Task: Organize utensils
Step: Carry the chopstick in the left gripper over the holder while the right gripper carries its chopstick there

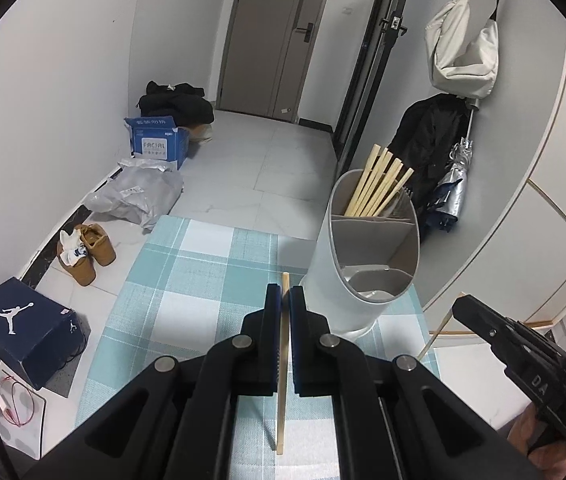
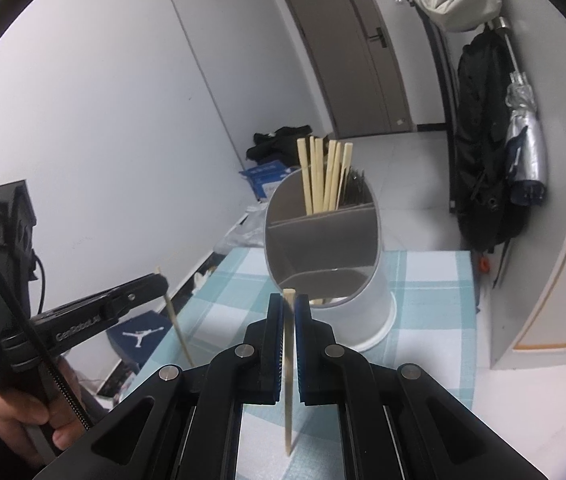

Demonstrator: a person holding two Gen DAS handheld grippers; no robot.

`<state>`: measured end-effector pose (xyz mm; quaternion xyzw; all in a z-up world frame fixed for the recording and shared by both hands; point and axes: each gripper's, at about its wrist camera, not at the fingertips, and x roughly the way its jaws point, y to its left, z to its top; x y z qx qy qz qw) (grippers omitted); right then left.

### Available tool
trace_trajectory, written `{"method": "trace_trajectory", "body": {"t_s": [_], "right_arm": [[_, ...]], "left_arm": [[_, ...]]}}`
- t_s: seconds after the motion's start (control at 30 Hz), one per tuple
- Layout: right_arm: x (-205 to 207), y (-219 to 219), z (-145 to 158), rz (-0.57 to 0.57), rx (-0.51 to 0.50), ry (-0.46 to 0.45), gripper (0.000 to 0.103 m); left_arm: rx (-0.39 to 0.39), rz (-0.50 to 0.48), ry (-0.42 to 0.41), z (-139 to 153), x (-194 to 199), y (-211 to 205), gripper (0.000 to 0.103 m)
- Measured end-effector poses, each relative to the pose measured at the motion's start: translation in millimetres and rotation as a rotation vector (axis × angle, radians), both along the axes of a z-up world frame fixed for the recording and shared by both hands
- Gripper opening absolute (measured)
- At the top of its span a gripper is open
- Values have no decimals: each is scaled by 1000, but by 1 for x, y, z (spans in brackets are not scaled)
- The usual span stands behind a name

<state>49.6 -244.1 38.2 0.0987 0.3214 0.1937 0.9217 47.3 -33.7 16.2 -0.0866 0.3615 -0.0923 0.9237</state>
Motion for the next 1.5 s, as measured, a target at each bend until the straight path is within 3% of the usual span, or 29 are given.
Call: {"method": "trace_trajectory", "body": {"t_s": [0.27, 0.63, 0.8, 1.13, 1.33, 1.5], "right_arm": [[-12, -8, 11, -61, 22, -17, 5], [-13, -11, 50, -70, 41, -77, 5], [-1, -16, 76, -79, 41, -99, 5], [36, -15, 135, -78, 33, -184, 5], [64, -12, 155, -81, 19, -228, 5], [88, -15, 161, -91, 27, -241, 5]], "left_arm": [[-30, -39, -30, 16, -10, 1, 1], [-59, -103, -130, 69, -1, -6, 1], [-66, -128, -171, 89, 6, -9, 1], [-159, -133, -234, 123, 39, -7, 1], [-192, -131, -270, 129, 62, -10, 1], [-173, -130, -294, 125, 82, -14, 1]]}}
